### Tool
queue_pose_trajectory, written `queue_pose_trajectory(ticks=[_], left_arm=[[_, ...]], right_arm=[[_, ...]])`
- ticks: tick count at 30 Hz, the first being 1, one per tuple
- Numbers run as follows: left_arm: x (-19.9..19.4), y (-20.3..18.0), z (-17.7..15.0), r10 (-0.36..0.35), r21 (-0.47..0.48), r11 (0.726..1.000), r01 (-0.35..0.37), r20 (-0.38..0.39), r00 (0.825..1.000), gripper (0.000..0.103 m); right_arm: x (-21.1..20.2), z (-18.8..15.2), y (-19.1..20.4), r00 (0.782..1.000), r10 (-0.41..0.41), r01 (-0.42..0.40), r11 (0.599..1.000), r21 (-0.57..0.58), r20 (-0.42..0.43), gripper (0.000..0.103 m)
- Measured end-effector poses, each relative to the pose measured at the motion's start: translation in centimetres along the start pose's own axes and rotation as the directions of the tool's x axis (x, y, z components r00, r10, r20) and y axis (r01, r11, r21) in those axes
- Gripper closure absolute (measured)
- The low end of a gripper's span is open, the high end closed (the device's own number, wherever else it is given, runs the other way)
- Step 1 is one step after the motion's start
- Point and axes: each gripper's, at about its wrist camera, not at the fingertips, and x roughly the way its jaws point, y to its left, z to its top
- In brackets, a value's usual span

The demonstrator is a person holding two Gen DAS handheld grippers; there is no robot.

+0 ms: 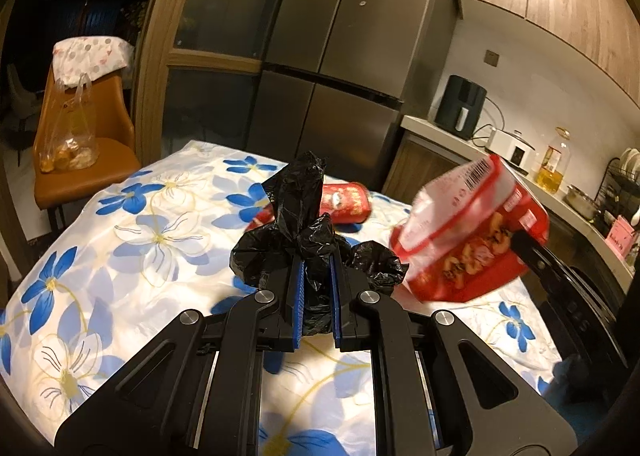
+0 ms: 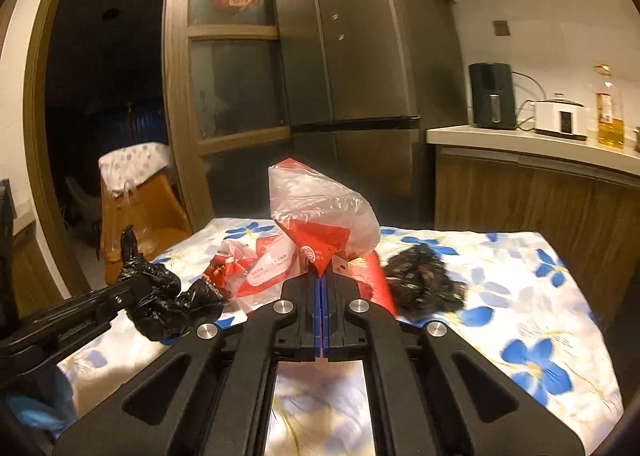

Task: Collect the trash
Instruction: 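Grasp the black plastic bag with the left tool while the right tool grasps the red snack bag, then carry the black bag and red snack bag over the black bin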

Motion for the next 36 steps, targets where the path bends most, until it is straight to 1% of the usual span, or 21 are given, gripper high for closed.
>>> queue_pose_trajectory(ticks=[9, 18, 24, 28, 36], left_arm=[[-2.0, -3.8, -1.1, -0.042, 0.044, 0.998, 0.042, 0.006, 0.999, 0.093], [-2.9, -9.6, -1.8, -0.132, 0.117, 0.984, 0.131, 0.004, 0.991, 0.093], [-2.2, -14.1, -2.4, -0.196, 0.164, 0.967, 0.197, -0.023, 0.980, 0.093], [-1.9, -17.6, -2.9, -0.247, 0.204, 0.947, 0.249, -0.034, 0.968, 0.093], [-1.1, -23.8, -3.4, -0.330, 0.265, 0.905, 0.333, -0.058, 0.942, 0.093]], right_arm=[[-5.5, -0.3, -3.1, 0.995, -0.095, 0.094, 0.995, 0.026, 0.040, 0.102], [-9.7, -0.3, -6.7, 0.977, -0.196, 0.190, 0.979, 0.069, 0.084, 0.102], [-12.2, -0.5, -9.3, 0.958, -0.269, 0.261, 0.961, 0.092, 0.100, 0.102], [-13.6, -0.6, -11.0, 0.941, -0.319, 0.308, 0.945, 0.109, 0.109, 0.102], [-16.3, -0.6, -14.6, 0.900, -0.416, 0.397, 0.905, 0.153, 0.127, 0.102]])
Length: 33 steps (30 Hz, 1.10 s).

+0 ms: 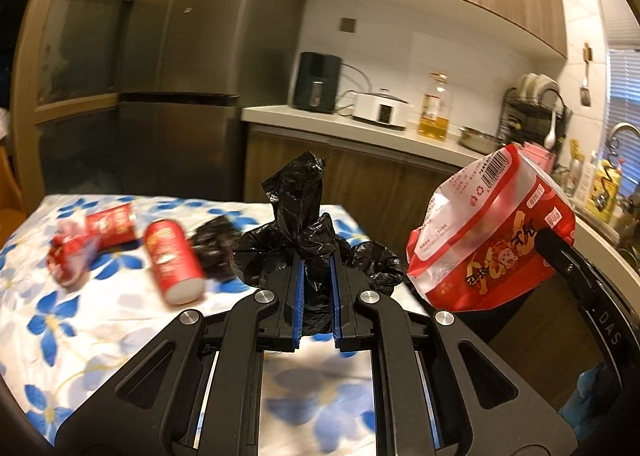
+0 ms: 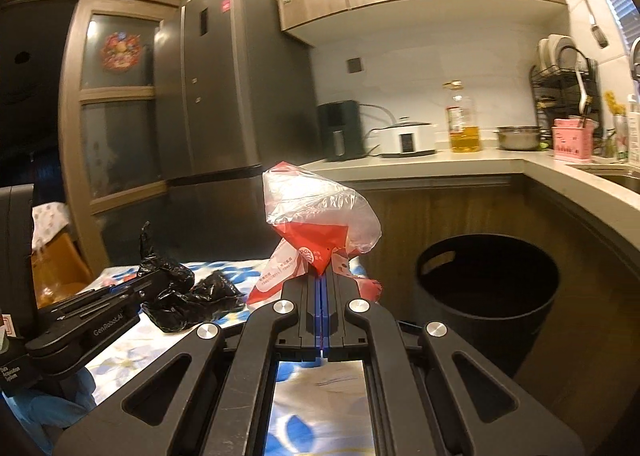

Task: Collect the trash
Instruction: 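Carry the black bag and red snack bag over the black bin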

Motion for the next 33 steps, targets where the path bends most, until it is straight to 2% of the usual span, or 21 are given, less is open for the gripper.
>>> queue_pose_trajectory(ticks=[11, 19, 33], left_arm=[[2.6, -6.7, 1.0, -0.104, 0.071, 0.992, 0.104, 0.004, 0.995, 0.093], [4.1, -10.8, 2.1, -0.170, 0.118, 0.979, 0.166, 0.026, 0.985, 0.093], [7.5, -16.9, 3.3, -0.251, 0.167, 0.956, 0.243, 0.031, 0.967, 0.093]], right_arm=[[-1.5, 1.1, -5.0, 0.992, -0.119, 0.118, 0.993, 0.023, 0.050, 0.102], [-1.8, 2.3, -8.9, 0.973, -0.213, 0.210, 0.977, 0.046, 0.085, 0.102], [-0.9, 2.8, -13.5, 0.950, -0.301, 0.295, 0.952, 0.079, 0.079, 0.102]])
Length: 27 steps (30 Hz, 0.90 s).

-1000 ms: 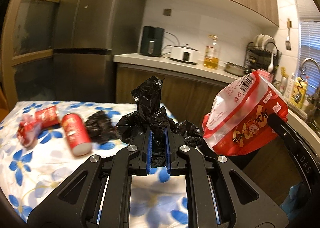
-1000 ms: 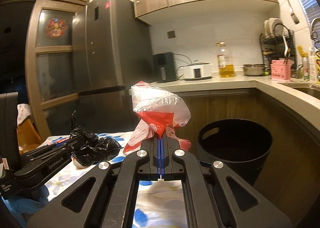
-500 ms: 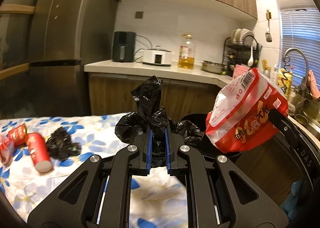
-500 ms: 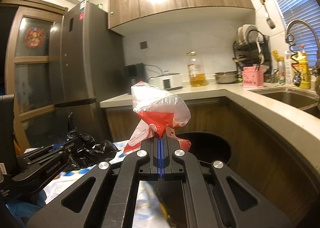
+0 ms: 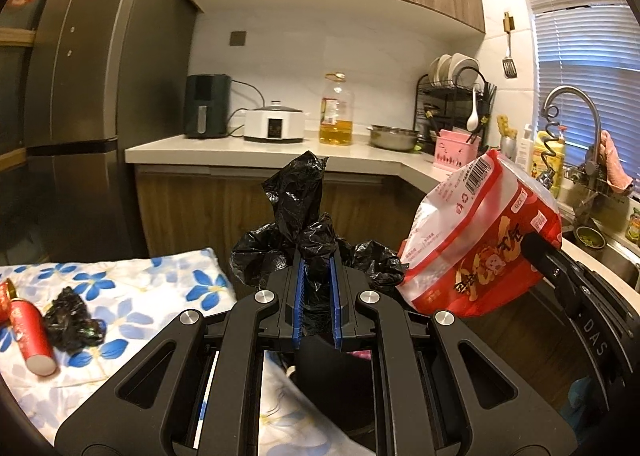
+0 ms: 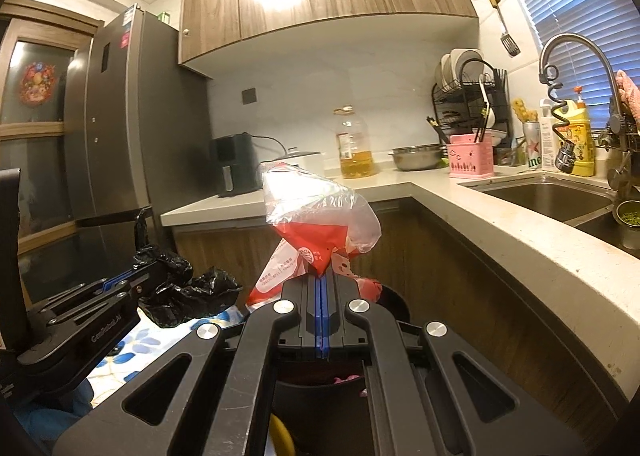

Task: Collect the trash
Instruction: 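Carry the black bag and red snack bag over the black bin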

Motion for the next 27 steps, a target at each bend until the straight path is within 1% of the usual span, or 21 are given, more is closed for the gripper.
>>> queue_pose_trajectory(ticks=[8, 27], left_arm=[[2.7, -1.4, 0.1, -0.020, 0.012, 1.000, 0.021, -0.014, 1.000, 0.093], [6.2, -2.4, -0.6, -0.059, 0.027, 0.998, 0.059, -0.024, 0.998, 0.093]], right_arm=[[1.2, 0.3, -0.9, 1.000, -0.030, 0.030, 1.000, -0.001, 0.004, 0.102], [3.9, -0.5, -1.3, 0.998, -0.044, 0.044, 0.999, -0.005, -0.033, 0.102]])
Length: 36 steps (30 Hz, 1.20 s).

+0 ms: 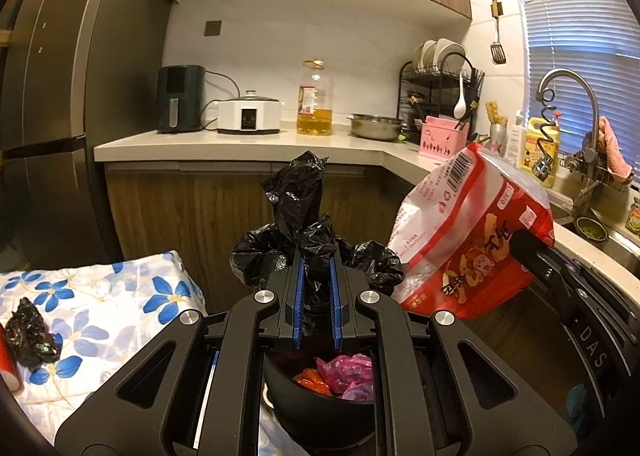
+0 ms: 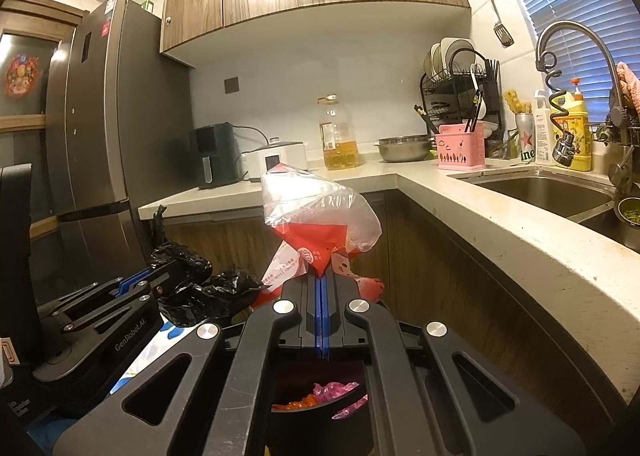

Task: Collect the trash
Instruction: 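Carry the black bag and red snack bag over the black bin, then open both tools to drop the bags into the bin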

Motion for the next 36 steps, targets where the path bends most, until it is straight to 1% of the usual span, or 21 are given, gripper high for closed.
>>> queue_pose_trajectory(ticks=[10, 16, 20, 22, 23, 24, 25, 26, 27, 28, 29, 31, 34, 36], left_arm=[[1.5, 0.2, -0.5, -0.045, 0.005, 0.999, 0.045, -0.020, 0.999, 0.092], [2.1, 0.4, -0.7, -0.059, 0.007, 0.998, 0.060, -0.030, 0.998, 0.091], [2.2, 0.3, -0.9, -0.059, 0.021, 0.998, 0.059, -0.030, 0.998, 0.088], [2.3, 0.4, -1.0, -0.064, 0.021, 0.998, 0.064, -0.035, 0.997, 0.083], [2.4, 0.4, -1.1, -0.063, 0.022, 0.998, 0.064, -0.038, 0.997, 0.078], [2.5, 0.4, -1.2, -0.063, 0.024, 0.998, 0.064, -0.039, 0.997, 0.071], [2.5, 0.4, -1.2, -0.064, 0.023, 0.998, 0.065, -0.039, 0.997, 0.067], [2.5, 0.5, -1.2, -0.066, 0.021, 0.998, 0.067, -0.038, 0.997, 0.060], [2.5, 0.5, -1.2, -0.071, 0.019, 0.997, 0.072, -0.036, 0.997, 0.055], [2.5, 0.5, -1.2, -0.072, 0.018, 0.997, 0.073, -0.035, 0.997, 0.052], [2.5, 0.6, -1.3, -0.073, 0.018, 0.997, 0.074, -0.033, 0.997, 0.050], [2.5, 0.7, -1.4, -0.070, 0.017, 0.997, 0.071, -0.037, 0.997, 0.048], [2.5, 1.4, -1.5, -0.054, -0.005, 0.999, 0.054, -0.042, 0.998, 0.043], [2.4, 2.0, -1.5, -0.038, -0.025, 0.999, 0.036, -0.042, 0.998, 0.037]], right_arm=[[1.3, -0.1, -0.3, 1.000, 0.018, -0.018, 1.000, 0.003, -0.010, 0.102], [2.1, -0.3, -0.3, 0.999, 0.029, -0.029, 1.000, 0.005, -0.026, 0.102], [2.5, -0.5, -0.3, 0.999, 0.031, -0.031, 1.000, 0.004, -0.038, 0.102], [2.6, -0.5, -0.3, 0.999, 0.031, -0.031, 1.000, 0.004, -0.041, 0.102], [2.7, -0.6, -0.3, 0.999, 0.032, -0.031, 0.999, 0.004, -0.042, 0.102], [2.7, -0.6, -0.4, 0.998, 0.032, -0.032, 0.999, 0.003, -0.047, 0.100], [2.8, -0.6, -0.4, 0.998, 0.030, -0.030, 1.000, 0.003, -0.050, 0.096], [2.9, -0.6, -0.4, 0.998, 0.029, -0.029, 1.000, 0.003, -0.051, 0.093], [2.9, -0.7, -0.5, 0.998, 0.028, -0.028, 1.000, 0.005, -0.053, 0.087], [3.0, -0.7, -0.6, 0.998, 0.028, -0.028, 1.000, 0.007, -0.055, 0.081], [2.9, -0.7, -0.6, 0.998, 0.029, -0.028, 1.000, 0.007, -0.055, 0.081], [3.0, -0.7, -0.6, 0.998, 0.026, -0.026, 1.000, 0.006, -0.058, 0.080], [2.9, -0.7, -0.8, 0.998, 0.023, -0.022, 1.000, 0.007, -0.057, 0.080], [2.7, -0.7, -0.8, 0.998, 0.021, -0.021, 1.000, 0.009, -0.057, 0.080]])
